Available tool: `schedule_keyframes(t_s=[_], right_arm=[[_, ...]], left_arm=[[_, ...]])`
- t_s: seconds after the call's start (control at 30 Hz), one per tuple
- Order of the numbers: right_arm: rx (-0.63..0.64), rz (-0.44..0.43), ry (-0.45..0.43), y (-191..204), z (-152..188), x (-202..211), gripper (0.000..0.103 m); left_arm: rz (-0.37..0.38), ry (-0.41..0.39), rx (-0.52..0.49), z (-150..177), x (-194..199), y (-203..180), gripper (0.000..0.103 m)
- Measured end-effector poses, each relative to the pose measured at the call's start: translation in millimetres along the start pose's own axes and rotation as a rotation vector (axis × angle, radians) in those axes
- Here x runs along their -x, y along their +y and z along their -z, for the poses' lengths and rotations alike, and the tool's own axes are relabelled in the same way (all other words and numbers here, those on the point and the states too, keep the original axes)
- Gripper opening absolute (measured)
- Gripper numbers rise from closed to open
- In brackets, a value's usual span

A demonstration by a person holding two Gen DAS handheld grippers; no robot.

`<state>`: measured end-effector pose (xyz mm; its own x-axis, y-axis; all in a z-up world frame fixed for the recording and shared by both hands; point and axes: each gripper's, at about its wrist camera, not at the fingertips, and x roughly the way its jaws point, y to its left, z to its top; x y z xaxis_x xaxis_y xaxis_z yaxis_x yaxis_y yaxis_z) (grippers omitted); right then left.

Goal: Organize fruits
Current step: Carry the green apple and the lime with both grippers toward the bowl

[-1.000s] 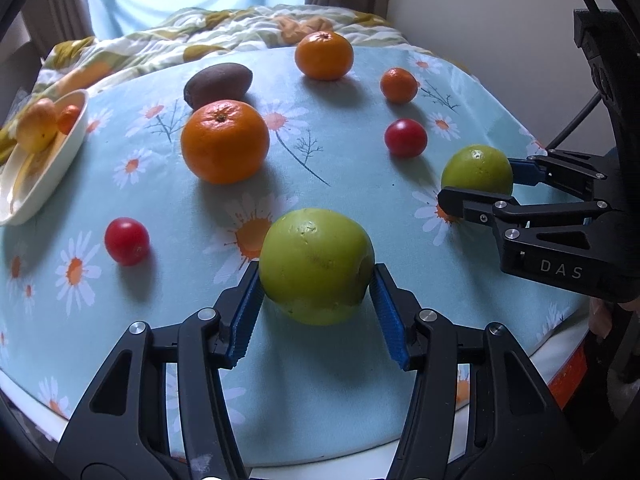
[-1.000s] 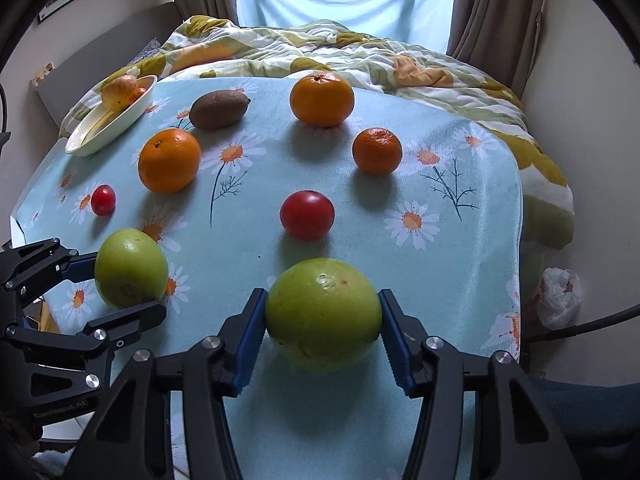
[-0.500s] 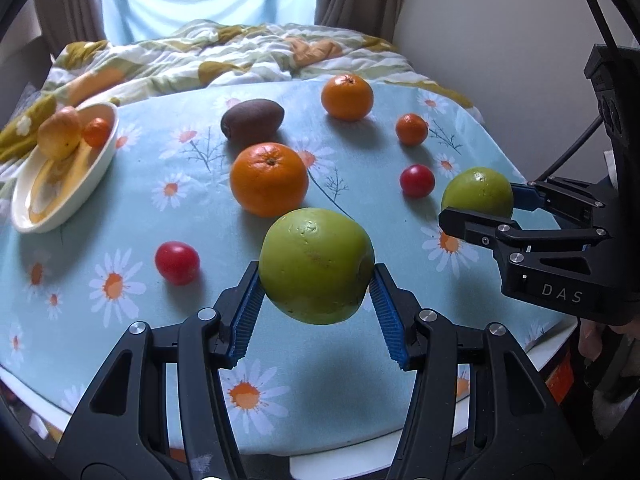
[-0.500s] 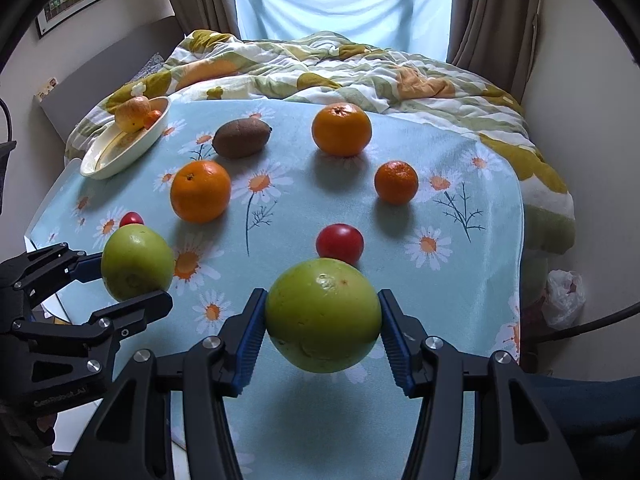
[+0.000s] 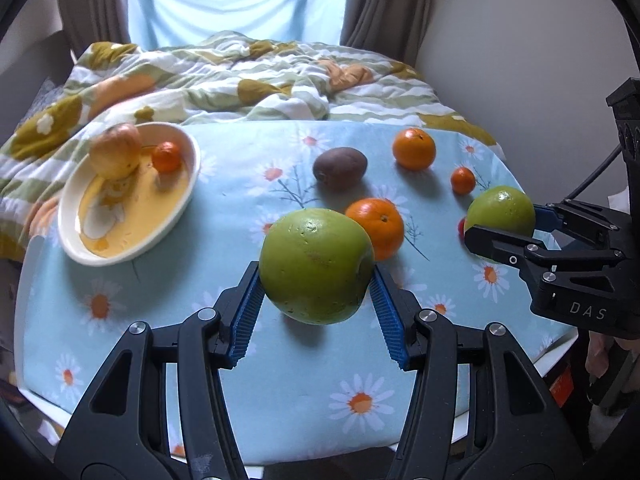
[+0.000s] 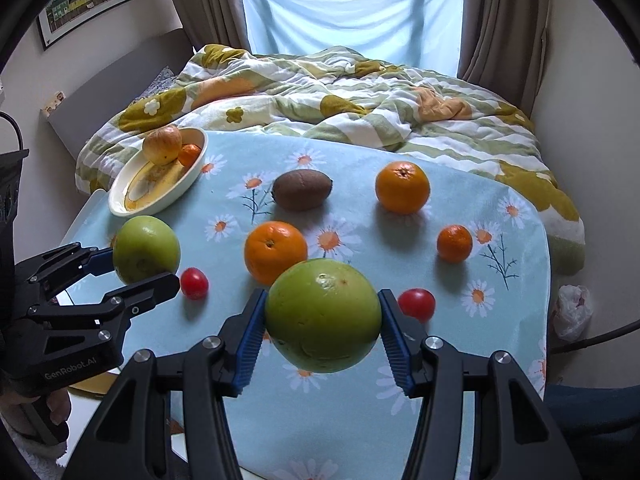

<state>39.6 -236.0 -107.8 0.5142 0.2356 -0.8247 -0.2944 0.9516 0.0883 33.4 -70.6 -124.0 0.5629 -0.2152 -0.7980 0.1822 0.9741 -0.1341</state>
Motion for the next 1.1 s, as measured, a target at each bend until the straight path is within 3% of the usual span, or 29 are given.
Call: schedule_keyframes(t_s=[0.4,0.67,0.93,1.1], right_arm=[[0.017,-0.037,-0.015,62,-58,-29,0.051],[0.008,-0.049,-0.011,97,-91,-63,0.051],[-0.012,-0.051,0.009,126,-105,-92,0.051],[-0.018,-0.042,0.012,140,-110,-99,0.051]], left_arm=[[-0.037,-0.015,0.035,-35,4,95,0.06],[-0.049,0.013,0.045,-54,-20,158,0.06],[-0.044,0.072,0.063,-52,-49,213,0.06],[-0.048,0.082,0.019,-50,-57,226,0.06]])
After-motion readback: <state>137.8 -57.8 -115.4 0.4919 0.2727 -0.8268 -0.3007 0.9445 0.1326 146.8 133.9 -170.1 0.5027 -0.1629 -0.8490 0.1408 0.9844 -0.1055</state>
